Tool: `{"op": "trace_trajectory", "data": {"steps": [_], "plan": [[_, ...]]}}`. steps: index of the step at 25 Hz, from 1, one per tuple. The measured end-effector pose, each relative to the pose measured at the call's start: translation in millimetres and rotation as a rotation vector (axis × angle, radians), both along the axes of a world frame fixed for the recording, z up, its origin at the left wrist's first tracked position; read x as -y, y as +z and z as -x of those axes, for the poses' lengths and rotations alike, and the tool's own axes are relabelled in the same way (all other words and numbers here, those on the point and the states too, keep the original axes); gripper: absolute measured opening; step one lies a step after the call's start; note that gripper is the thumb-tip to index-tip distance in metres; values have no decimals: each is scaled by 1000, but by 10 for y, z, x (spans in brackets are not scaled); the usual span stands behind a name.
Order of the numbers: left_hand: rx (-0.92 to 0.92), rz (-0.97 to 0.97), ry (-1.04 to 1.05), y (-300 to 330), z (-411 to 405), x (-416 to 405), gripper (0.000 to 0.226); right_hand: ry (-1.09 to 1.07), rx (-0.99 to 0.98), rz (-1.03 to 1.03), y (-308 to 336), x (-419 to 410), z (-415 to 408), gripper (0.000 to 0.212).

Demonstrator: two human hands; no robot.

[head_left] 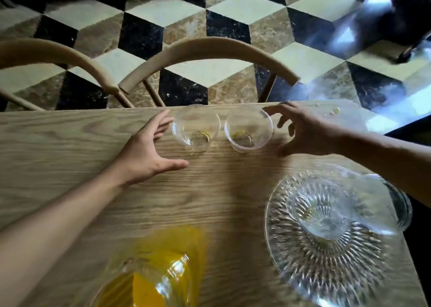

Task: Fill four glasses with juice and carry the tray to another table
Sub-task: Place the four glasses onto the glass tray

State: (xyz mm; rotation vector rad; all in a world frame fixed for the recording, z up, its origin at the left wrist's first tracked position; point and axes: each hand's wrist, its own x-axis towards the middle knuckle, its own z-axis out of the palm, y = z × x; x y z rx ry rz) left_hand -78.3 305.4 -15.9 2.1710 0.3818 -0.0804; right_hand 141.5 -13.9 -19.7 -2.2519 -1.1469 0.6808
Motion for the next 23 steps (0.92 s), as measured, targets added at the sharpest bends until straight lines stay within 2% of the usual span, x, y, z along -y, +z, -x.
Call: {"op": "trace_trajectory", "data": {"steps": [4,6,14,20,23], "plan": [[59,-47,62,-76,-98,76,112,21,-13,-122,-80,-148,66,93],[109,-44,37,-72,-126,124,107,18,-90,-169,-88,-217,100,94],[191,167,106,-59,-214,267,78,0,-236,-279,-15,-280,206,85],[206,215,136,118,-221,297,74,-47,-198,-261,125,-262,249,74],[226,209,150,454,-192,305,74,-89,-205,-285,432,-226,289,76]]}}
